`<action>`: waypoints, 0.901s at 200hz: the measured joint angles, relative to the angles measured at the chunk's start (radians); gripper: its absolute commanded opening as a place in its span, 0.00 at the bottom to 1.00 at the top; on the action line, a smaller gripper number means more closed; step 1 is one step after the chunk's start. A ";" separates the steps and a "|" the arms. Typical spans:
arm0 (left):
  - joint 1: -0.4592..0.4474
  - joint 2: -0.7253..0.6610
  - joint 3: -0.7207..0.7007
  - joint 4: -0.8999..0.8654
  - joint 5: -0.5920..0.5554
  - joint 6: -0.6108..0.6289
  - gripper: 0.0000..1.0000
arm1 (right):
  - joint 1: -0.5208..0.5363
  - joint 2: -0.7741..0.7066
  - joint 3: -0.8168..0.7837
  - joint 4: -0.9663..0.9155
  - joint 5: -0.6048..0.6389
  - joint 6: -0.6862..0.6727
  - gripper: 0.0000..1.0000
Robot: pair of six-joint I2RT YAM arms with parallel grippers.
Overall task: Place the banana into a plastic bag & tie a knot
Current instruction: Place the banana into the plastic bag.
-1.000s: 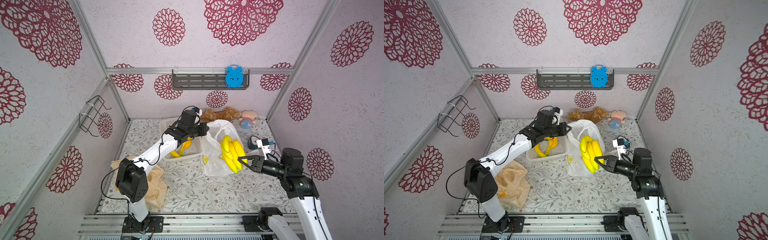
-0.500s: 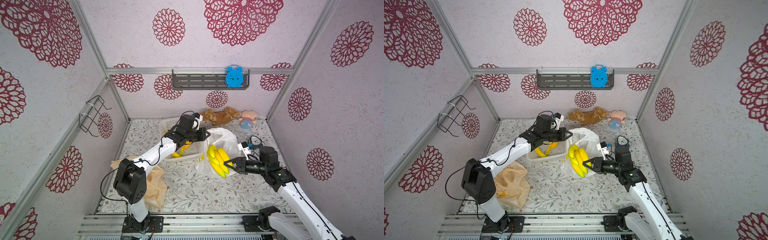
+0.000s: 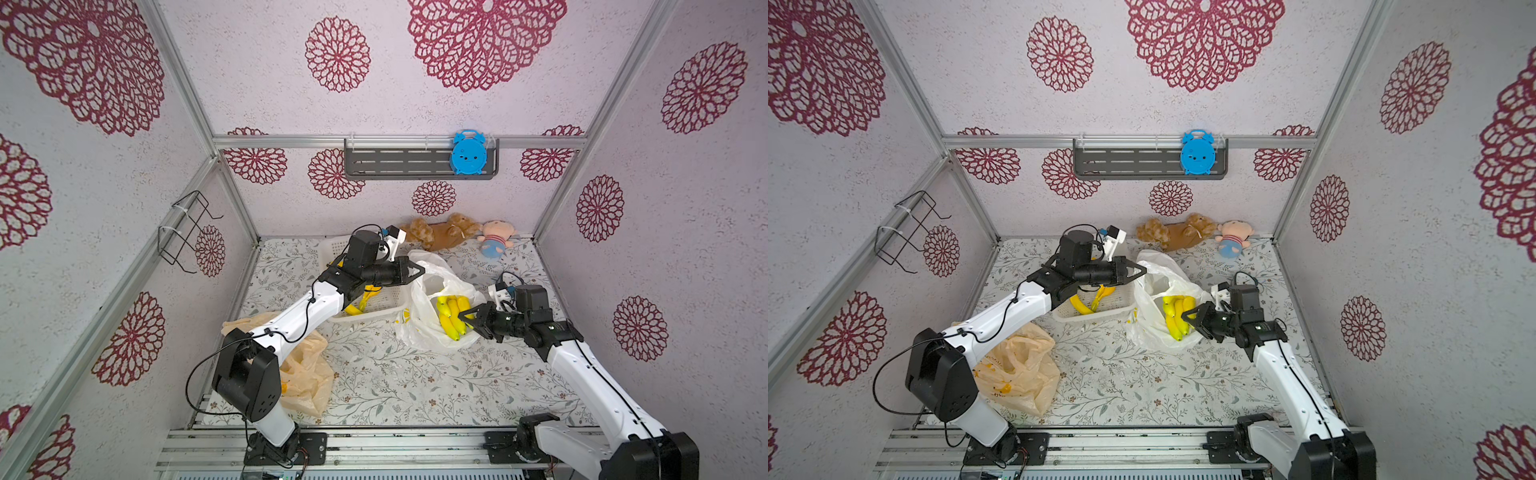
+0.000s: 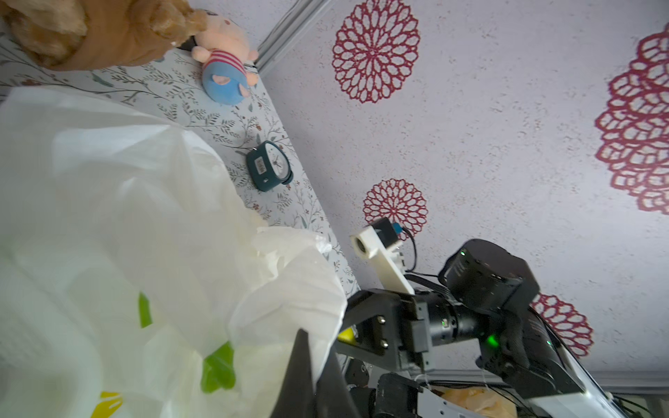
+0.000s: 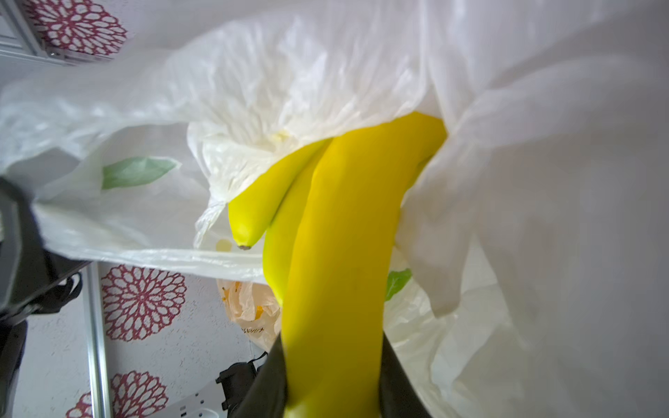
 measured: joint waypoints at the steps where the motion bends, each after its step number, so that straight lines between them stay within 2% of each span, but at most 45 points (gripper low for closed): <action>1: -0.001 0.000 0.000 0.002 0.002 -0.001 0.00 | 0.000 0.002 0.002 -0.001 0.003 0.000 0.00; 25: -0.028 0.005 0.000 0.064 0.059 -0.042 0.00 | 0.024 0.055 0.042 -0.014 0.083 0.030 0.00; 34: -0.037 0.012 0.000 0.090 0.076 -0.061 0.00 | 0.035 0.066 0.048 -0.014 0.113 0.044 0.22; 41: -0.042 0.018 0.000 0.111 0.087 -0.072 0.00 | 0.044 0.076 0.055 -0.014 0.133 0.052 0.32; 46: -0.043 0.024 0.000 0.127 0.090 -0.084 0.00 | 0.051 0.086 0.064 -0.013 0.148 0.058 0.44; 73: -0.045 0.050 -0.013 0.183 0.073 -0.122 0.00 | 0.087 0.158 0.142 -0.013 0.232 0.036 0.79; 81: -0.039 0.051 -0.024 0.192 0.056 -0.129 0.00 | 0.093 0.169 0.163 -0.013 0.257 0.013 0.94; 85: -0.035 0.053 -0.030 0.196 0.047 -0.131 0.00 | 0.095 0.171 0.170 -0.014 0.270 -0.002 0.98; 107: 0.004 0.063 -0.064 0.204 -0.009 -0.145 0.00 | 0.103 0.135 0.169 -0.019 0.330 -0.086 0.98; 137: 0.067 0.100 -0.083 0.220 -0.047 -0.163 0.00 | 0.103 0.017 0.100 0.005 0.357 -0.186 0.91; 155: 0.084 0.117 -0.083 0.220 -0.056 -0.166 0.00 | 0.103 -0.027 0.049 0.069 0.299 -0.205 0.87; 180: 0.083 0.118 -0.082 0.221 -0.056 -0.166 0.00 | 0.122 -0.008 -0.015 0.217 0.190 -0.162 0.84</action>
